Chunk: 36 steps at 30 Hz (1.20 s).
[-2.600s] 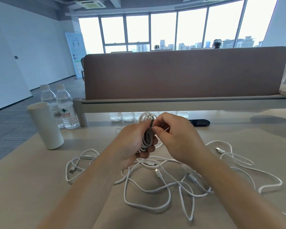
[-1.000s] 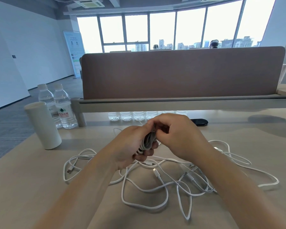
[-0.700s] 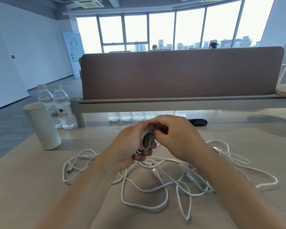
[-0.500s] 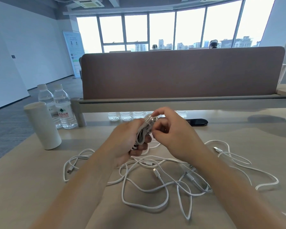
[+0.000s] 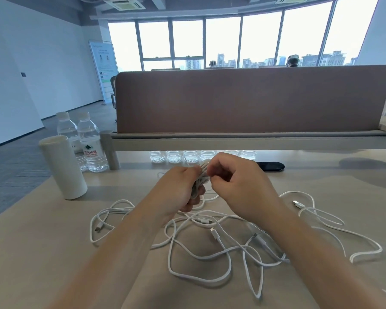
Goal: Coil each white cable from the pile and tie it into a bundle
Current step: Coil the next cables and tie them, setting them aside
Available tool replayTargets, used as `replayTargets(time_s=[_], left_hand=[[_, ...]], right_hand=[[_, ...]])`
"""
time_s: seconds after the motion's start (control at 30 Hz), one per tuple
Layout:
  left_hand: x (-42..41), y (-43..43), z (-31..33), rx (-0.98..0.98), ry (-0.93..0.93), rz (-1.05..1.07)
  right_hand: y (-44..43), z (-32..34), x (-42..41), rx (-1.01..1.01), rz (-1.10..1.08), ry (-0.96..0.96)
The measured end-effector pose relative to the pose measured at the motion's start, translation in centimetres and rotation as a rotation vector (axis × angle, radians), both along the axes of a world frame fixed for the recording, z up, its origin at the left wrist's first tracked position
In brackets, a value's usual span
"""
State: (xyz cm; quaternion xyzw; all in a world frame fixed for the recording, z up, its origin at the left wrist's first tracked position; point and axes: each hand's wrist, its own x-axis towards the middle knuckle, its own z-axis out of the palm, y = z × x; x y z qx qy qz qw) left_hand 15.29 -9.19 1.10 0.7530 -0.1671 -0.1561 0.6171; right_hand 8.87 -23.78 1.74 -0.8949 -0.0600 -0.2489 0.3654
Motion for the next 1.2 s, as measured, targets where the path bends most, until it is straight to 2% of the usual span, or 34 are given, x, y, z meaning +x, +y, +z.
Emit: replayTargets(time_s=[0.1,0.27,0.33,0.6,0.9,1.1,1.2], left_hand=[[-0.2,-0.2,0.0,-0.004,-0.009,-0.006],[-0.4,-0.5,-0.1,-0.017,0.014,-0.023],[-0.3,-0.5,0.0,-0.054,0.052,-0.038],[0.0,-0.1,0.3,-0.145,0.128,-0.062],[-0.3,0.0,0.6,-0.119,0.139,-0.096],[-0.3,0.0,0.6,-0.110,0.163,-0.102],[-0.4,0.1,0.6,-0.108,0.181,-0.132]], right_hand=[[-0.1,0.1,0.1,0.026,0.004,-0.006],[-0.3,0.4,0.3,0.260,0.141,0.094],[-0.4,0.5,0.4,0.291,0.199,0.118],[-0.8,1.2,-0.2,0.098,0.209,0.118],[-0.5,1.1,-0.1,-0.156,0.135,0.040],[-0.6,1.0,0.1,-0.259,0.138,0.016],[-0.7,0.9,0.1,-0.235,0.113,0.005]])
